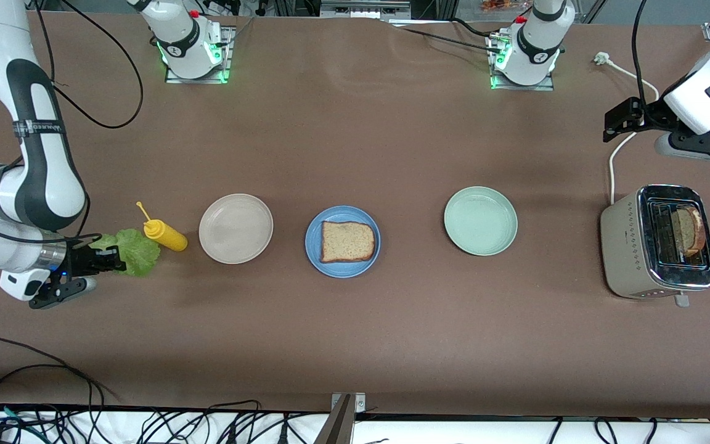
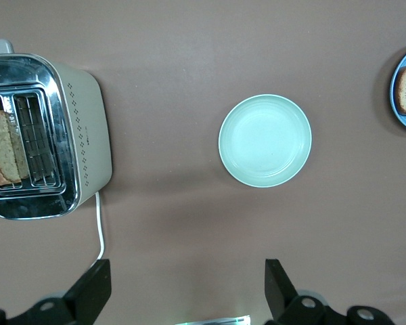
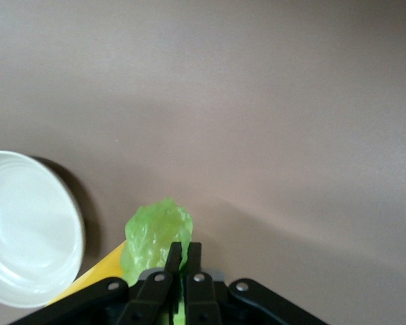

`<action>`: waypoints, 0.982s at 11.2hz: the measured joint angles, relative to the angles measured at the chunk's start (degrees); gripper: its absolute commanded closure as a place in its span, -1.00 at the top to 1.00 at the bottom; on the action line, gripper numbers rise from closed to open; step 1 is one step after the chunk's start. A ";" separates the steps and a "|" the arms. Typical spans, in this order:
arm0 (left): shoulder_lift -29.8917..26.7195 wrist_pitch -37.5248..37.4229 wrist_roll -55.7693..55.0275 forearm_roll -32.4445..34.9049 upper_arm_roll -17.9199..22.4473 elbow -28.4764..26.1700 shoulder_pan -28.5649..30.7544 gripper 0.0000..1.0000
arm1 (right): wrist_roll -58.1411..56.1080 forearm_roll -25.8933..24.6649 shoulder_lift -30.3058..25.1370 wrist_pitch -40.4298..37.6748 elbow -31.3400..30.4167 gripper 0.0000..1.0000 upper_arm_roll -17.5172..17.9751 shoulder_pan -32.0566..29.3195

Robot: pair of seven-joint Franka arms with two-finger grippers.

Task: Make sandwich in blue plate with both arms
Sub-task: 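Lift the lettuce and carry it with the right gripper to the blue plate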

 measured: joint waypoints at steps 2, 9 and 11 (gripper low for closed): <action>0.00 0.00 0.00 0.00 -0.04 0.00 -0.03 1.00 | 0.00 -0.05 -1.61 -2.76 0.25 -1.00 0.45 0.01; -0.01 0.00 0.00 0.00 -0.09 0.00 -0.05 1.00 | 1.89 -0.31 -5.55 -21.27 12.13 -1.00 0.53 -0.19; -0.01 0.00 0.07 0.00 -0.10 0.00 -0.06 1.00 | 6.11 -0.31 -5.73 -22.25 12.68 -1.00 0.93 0.04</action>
